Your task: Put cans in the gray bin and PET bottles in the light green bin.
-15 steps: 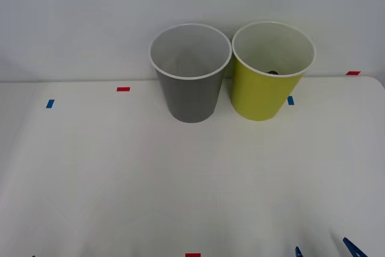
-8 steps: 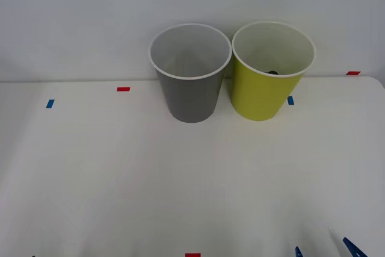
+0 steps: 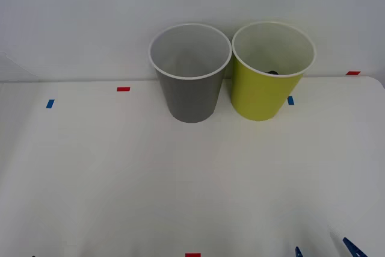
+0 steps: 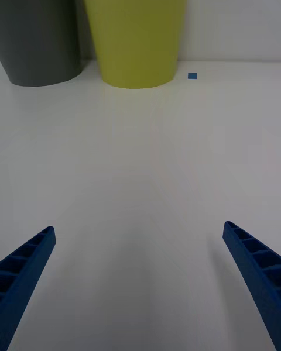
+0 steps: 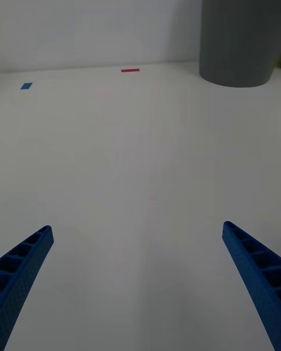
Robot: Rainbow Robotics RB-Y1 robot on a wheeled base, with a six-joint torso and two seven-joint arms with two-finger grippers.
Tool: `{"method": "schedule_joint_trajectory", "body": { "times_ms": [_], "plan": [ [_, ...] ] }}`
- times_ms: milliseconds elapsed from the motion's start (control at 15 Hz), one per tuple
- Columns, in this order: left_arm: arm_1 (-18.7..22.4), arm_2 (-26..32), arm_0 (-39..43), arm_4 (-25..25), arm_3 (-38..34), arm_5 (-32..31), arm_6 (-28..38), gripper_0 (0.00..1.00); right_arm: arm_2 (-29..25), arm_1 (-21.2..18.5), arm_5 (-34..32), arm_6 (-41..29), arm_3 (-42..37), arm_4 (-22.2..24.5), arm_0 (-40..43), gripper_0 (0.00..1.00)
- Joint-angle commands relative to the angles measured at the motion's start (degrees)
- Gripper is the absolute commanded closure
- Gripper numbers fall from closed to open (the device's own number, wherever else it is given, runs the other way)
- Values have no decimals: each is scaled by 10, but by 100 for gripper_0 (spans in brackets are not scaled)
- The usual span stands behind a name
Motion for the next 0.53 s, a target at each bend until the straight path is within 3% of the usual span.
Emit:
{"method": "schedule_joint_trajectory", "body": {
  "times_ms": [67,533],
  "plan": [
    [0,0,0,0,0,0,0,0,0,0,0,0,0,0,0,0],
    [0,0,0,0,0,0,0,0,0,0,0,0,0,0,0,0]
  ]
}}
